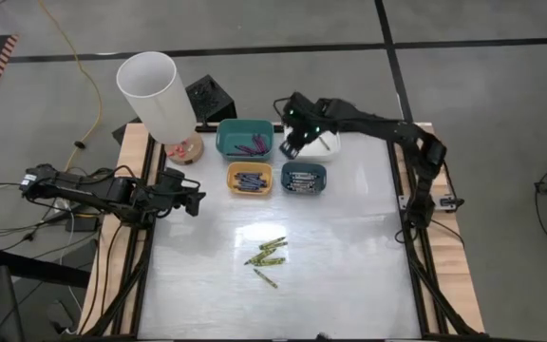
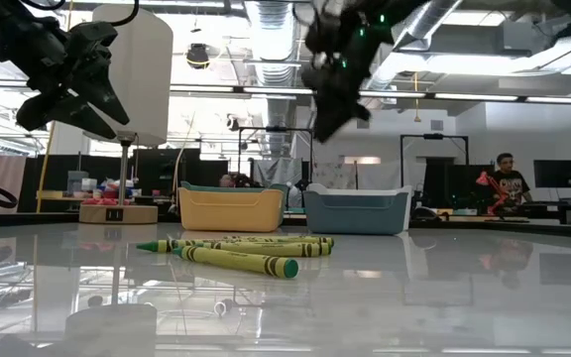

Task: Sort crayons
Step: Put the green crayon into the white bin

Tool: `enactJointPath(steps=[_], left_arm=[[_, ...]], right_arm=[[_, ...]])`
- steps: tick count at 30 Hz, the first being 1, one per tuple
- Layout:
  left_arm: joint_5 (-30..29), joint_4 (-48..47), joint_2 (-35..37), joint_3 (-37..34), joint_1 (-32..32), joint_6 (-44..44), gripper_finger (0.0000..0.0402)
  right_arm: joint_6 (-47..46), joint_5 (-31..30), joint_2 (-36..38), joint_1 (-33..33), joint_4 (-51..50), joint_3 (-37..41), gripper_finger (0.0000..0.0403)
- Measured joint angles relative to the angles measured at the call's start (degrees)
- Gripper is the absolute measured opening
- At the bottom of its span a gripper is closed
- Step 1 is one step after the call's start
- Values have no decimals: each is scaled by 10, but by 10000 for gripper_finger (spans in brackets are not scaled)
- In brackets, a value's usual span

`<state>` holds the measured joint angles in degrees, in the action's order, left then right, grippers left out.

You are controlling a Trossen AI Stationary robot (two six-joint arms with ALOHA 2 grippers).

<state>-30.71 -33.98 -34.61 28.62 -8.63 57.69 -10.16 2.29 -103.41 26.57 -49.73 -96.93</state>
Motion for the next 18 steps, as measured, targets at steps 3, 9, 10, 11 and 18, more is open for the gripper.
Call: enactJointPath(steps=[3,9,10,11,18], left_arm=[[1,0,0,0,0,0,160],[1,0,0,0,0,-1,160],[1,0,0,0,0,-5,160],[1,0,0,0,0,-12,160],[1,0,0,0,0,-40,160]], right_arm=[[25,24,5,-58,0,0,88],[81,24,0,-185,-5,0,88],[88,22,0,-204,-2,2,88],[92,17,0,-221,8,8,88],[120,-5,-16,-303,39,19,88]])
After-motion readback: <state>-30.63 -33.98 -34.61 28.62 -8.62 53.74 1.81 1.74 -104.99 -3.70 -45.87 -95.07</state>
